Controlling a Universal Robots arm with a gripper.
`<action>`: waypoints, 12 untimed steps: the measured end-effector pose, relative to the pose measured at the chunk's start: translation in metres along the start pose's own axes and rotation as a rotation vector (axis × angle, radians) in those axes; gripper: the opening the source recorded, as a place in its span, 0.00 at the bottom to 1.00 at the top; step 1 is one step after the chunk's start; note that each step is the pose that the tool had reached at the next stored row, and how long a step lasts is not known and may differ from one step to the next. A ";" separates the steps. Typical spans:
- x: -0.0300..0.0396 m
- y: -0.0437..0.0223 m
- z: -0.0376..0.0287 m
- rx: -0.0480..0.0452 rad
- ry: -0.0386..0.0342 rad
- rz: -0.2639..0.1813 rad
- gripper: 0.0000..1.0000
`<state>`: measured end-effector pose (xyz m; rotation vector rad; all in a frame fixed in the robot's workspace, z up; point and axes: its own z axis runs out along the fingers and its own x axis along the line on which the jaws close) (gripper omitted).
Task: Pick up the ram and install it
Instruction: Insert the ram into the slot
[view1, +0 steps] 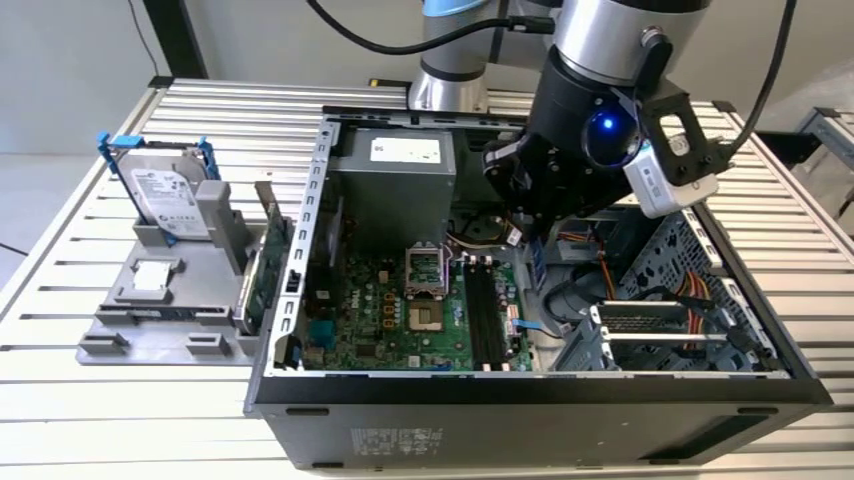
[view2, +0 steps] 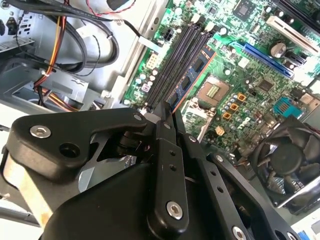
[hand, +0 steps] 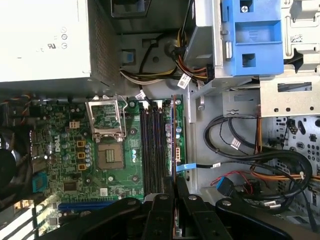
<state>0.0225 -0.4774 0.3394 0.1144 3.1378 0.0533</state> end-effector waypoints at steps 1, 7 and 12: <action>0.0000 0.0000 0.0007 -0.0001 0.0001 -0.005 0.00; 0.0000 -0.0002 0.0068 -0.0001 0.0007 -0.020 0.00; -0.0001 -0.0004 0.0133 0.0000 0.0007 -0.021 0.00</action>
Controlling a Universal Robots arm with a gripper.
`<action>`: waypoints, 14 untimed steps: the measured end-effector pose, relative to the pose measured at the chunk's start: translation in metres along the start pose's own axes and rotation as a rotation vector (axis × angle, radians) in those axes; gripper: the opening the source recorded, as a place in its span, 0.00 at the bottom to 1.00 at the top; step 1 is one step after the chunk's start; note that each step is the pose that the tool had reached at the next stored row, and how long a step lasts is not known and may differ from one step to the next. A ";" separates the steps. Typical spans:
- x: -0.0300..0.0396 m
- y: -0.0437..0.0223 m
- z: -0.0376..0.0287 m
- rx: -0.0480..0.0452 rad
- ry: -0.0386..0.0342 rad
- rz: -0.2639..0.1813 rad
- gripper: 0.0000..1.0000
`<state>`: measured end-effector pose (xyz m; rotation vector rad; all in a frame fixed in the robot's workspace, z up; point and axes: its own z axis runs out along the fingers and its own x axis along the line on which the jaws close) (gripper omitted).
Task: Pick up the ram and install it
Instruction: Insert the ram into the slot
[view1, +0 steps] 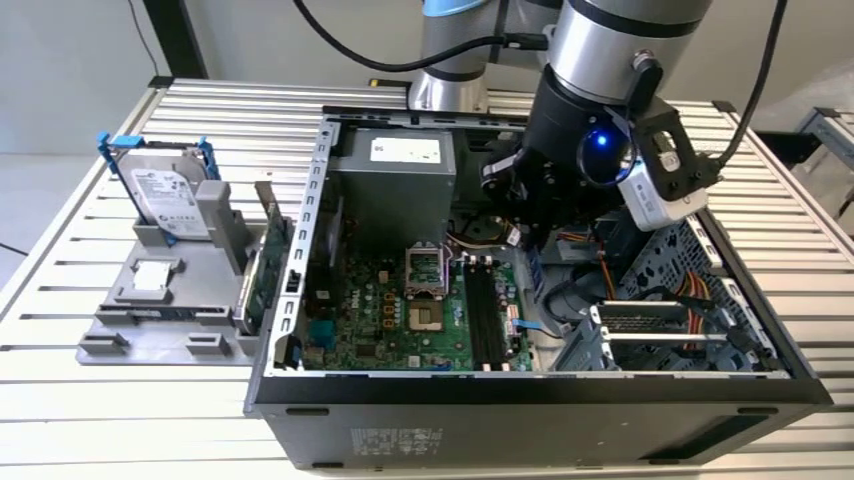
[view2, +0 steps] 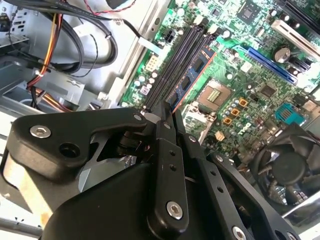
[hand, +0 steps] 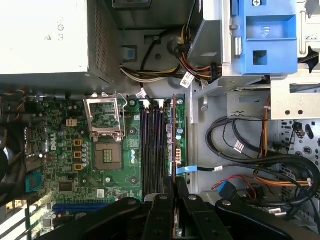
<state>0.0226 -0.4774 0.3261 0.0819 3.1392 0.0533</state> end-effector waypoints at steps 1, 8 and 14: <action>0.0000 -0.0001 0.0014 0.0001 0.0000 0.000 0.00; 0.0001 -0.0004 0.0123 -0.0001 0.0000 0.000 0.00; 0.0001 -0.0007 0.0194 0.0000 0.0000 0.000 0.00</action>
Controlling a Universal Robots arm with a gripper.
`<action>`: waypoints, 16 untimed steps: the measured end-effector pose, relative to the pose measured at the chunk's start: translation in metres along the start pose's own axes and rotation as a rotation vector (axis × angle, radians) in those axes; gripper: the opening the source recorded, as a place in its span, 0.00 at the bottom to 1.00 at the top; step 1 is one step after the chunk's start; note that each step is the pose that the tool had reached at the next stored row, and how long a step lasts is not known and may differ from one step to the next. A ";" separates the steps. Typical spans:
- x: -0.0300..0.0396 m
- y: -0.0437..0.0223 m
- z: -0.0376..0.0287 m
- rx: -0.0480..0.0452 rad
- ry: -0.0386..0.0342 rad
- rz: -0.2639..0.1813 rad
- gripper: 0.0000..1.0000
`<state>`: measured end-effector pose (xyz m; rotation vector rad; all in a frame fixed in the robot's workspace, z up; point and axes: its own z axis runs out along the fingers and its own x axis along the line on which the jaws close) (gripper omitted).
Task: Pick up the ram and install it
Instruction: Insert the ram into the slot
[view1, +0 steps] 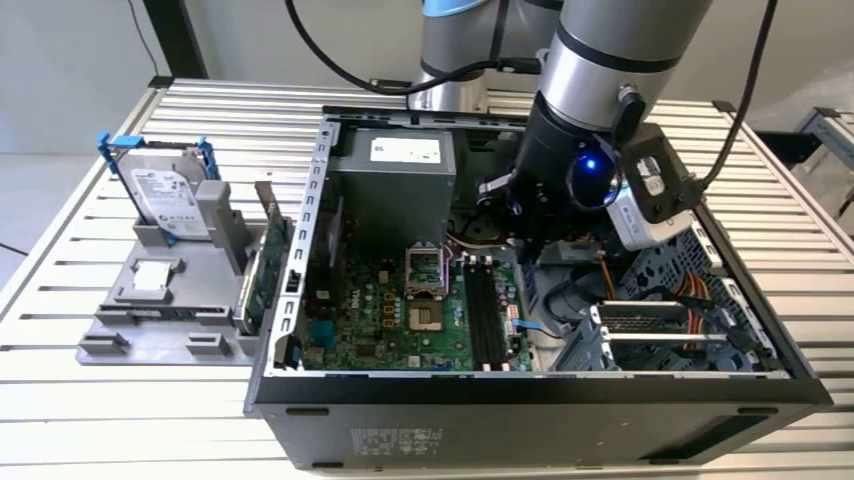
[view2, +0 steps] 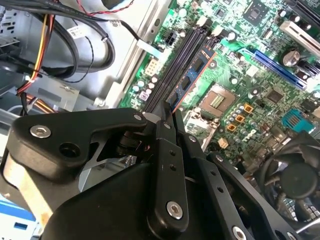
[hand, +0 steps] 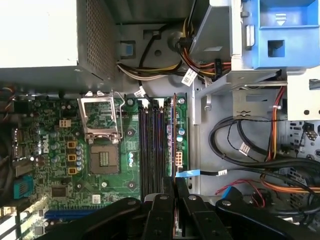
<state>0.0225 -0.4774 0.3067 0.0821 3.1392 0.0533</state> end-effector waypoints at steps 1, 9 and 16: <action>0.0000 0.0000 0.0012 0.0000 0.0000 0.000 0.00; 0.0000 -0.0005 0.0138 -0.0001 0.0000 -0.001 0.00; 0.0000 -0.0008 0.0234 0.0000 0.0001 -0.002 0.00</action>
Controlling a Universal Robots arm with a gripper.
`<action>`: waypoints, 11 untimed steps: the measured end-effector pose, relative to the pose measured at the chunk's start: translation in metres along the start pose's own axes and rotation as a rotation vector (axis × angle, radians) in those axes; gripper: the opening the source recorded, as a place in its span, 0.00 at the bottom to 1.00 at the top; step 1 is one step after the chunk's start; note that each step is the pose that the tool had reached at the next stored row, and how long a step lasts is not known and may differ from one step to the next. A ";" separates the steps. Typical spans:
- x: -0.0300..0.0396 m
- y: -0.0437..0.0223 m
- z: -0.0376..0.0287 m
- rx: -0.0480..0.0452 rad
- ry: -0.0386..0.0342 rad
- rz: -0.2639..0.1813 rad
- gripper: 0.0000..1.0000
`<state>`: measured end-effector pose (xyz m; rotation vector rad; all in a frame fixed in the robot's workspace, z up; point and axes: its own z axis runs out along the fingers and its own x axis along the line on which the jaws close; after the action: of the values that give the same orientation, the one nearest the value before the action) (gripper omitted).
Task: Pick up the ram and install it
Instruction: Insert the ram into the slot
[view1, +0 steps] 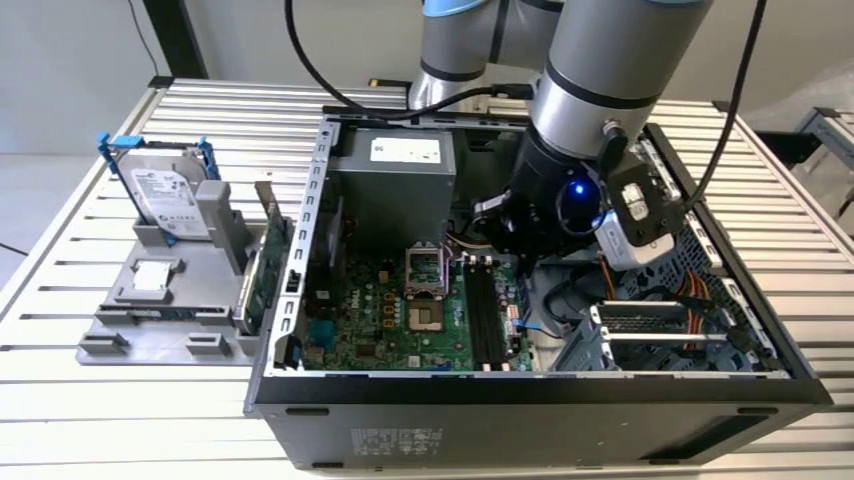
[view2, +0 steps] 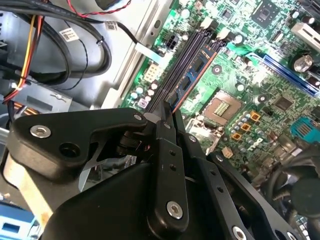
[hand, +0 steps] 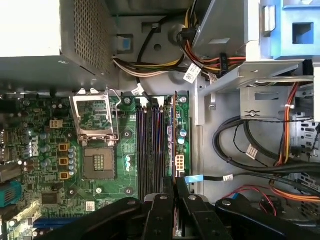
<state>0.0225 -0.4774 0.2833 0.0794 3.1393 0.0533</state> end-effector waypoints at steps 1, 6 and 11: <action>0.0000 0.0000 0.0014 -0.0001 0.0000 0.000 0.00; 0.0000 -0.0003 0.0089 0.0000 0.0001 -0.002 0.00; -0.0001 -0.0005 0.0166 -0.0001 0.0001 -0.005 0.00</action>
<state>0.0226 -0.4774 0.2667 0.0717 3.1395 0.0535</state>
